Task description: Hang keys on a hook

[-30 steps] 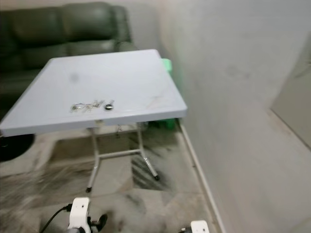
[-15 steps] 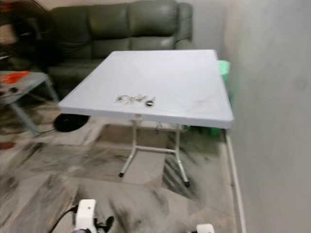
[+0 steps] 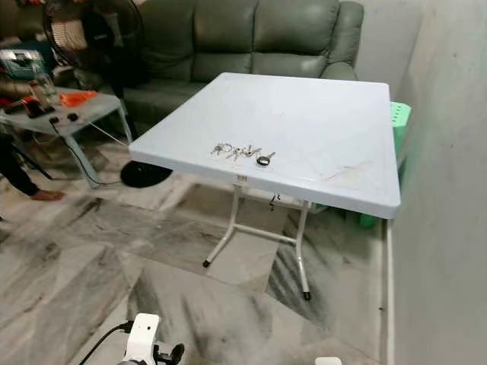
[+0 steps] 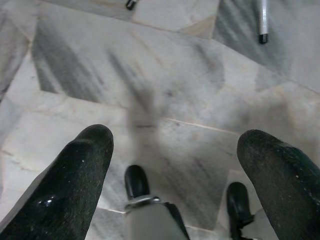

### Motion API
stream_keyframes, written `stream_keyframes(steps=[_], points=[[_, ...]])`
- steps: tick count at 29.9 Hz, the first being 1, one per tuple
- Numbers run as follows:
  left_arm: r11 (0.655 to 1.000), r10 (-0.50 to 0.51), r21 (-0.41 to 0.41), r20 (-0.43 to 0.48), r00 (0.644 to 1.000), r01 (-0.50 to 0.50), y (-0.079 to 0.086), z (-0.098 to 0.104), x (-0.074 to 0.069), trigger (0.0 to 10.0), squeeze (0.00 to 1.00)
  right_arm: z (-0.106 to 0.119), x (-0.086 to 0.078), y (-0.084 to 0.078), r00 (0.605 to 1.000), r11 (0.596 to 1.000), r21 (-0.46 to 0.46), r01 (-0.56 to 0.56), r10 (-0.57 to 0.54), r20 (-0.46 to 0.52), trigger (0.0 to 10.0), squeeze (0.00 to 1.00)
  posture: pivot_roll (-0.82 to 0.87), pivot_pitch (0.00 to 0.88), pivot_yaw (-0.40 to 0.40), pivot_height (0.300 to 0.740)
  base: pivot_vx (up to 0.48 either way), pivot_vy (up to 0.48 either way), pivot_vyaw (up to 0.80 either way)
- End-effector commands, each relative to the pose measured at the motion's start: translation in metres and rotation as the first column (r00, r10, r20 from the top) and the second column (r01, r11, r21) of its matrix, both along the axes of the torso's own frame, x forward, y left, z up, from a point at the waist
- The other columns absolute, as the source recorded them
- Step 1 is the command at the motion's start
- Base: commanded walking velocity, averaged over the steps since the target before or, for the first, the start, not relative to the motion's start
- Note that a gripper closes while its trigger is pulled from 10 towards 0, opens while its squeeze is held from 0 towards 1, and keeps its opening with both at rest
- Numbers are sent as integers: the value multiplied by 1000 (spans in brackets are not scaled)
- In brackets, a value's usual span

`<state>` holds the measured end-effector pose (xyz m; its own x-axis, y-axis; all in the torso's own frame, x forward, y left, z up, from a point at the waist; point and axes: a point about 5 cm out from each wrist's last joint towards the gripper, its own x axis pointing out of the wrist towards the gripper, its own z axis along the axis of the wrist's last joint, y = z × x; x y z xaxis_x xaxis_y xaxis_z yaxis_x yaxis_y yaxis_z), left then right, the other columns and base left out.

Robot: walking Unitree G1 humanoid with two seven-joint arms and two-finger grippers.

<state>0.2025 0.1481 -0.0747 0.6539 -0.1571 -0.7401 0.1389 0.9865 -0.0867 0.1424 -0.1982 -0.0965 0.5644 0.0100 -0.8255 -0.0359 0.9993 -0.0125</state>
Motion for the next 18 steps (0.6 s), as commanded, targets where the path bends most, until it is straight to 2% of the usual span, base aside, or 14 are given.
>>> stream_keyframes(steps=[1,12,18], points=[[1000,-1,25,15,1000,0,6,2,4,10000,0,0,4,8,1000,1000,19,-3,3,7,10000,0,-56,0,14,740,0,0,0],[1000,-11,19,0,1000,11,2,-1,-3,10000,0,0,3,8,1000,1000,22,-2,2,4,10000,0,-56,0,16,740,0,0,0],[999,34,-27,-8,999,-35,3,-2,-4,10000,0,0,3,8,1000,1000,22,-3,3,7,10000,0,-53,0,16,740,0,0,0]])
